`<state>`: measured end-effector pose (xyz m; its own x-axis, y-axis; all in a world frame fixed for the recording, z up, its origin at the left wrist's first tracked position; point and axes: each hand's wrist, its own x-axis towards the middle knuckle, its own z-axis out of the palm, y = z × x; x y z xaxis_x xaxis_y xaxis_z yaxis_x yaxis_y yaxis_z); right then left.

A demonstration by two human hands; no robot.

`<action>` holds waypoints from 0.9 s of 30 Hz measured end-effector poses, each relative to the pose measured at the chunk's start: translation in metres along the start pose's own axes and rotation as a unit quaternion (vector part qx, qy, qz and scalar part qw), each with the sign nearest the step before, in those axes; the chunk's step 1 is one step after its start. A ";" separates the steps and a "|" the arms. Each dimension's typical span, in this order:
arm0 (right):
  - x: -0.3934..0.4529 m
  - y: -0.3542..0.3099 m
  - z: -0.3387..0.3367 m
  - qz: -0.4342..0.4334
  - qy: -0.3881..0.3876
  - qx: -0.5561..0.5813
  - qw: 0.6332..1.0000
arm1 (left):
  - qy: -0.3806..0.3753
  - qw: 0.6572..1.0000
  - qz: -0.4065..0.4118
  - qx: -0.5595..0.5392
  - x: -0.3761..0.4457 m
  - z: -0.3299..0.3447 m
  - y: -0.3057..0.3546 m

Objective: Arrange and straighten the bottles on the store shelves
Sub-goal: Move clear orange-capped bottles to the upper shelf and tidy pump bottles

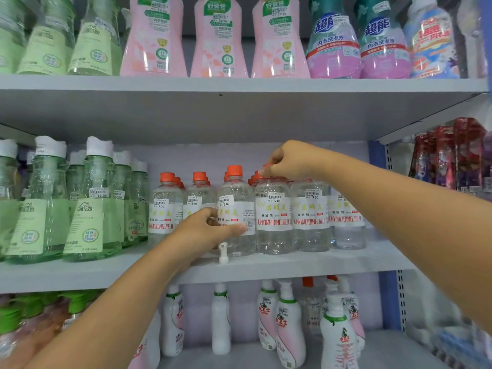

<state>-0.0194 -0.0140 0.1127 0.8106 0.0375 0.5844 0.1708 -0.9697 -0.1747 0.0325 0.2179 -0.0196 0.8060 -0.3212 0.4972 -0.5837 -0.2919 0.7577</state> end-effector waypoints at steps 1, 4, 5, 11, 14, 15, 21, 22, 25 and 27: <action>0.001 0.000 0.000 0.000 0.001 -0.003 1.000 | 0.000 1.000 -0.003 0.002 0.001 0.000 0.000; 0.002 0.001 0.000 0.001 0.001 -0.005 1.000 | -0.002 1.000 -0.006 0.005 0.001 0.001 0.001; 0.002 0.002 0.000 0.001 0.001 -0.006 1.000 | -0.006 1.000 -0.007 -0.001 0.002 0.001 0.000; 0.006 0.004 0.004 0.000 0.018 -0.019 1.000 | 0.000 1.000 -0.006 -0.019 0.003 0.004 -0.002; 0.007 0.003 0.005 0.000 0.022 -0.030 0.999 | 0.005 1.000 -0.006 -0.025 0.002 0.004 -0.002; 0.007 0.003 0.005 0.000 0.024 -0.030 0.999 | 0.006 1.000 -0.007 -0.023 0.002 0.004 -0.001; 0.004 0.002 0.003 -0.007 0.016 -0.029 0.999 | 0.008 1.000 -0.014 -0.013 0.001 0.004 0.002; 0.003 0.001 0.002 -0.008 0.015 -0.030 0.999 | 0.007 1.000 -0.015 -0.008 0.000 0.004 0.003; 0.000 0.001 0.000 -0.011 0.013 -0.033 0.999 | -0.005 1.000 -0.017 -0.011 -0.001 0.003 0.004; -0.003 0.002 -0.001 -0.017 0.011 -0.031 0.999 | -0.016 0.999 -0.018 -0.022 -0.002 0.002 0.003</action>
<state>-0.0225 -0.0168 0.1114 0.7918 0.0666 0.6071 0.1627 -0.9811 -0.1045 0.0289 0.2160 -0.0187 0.8220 -0.3404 0.4565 -0.5495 -0.2639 0.7927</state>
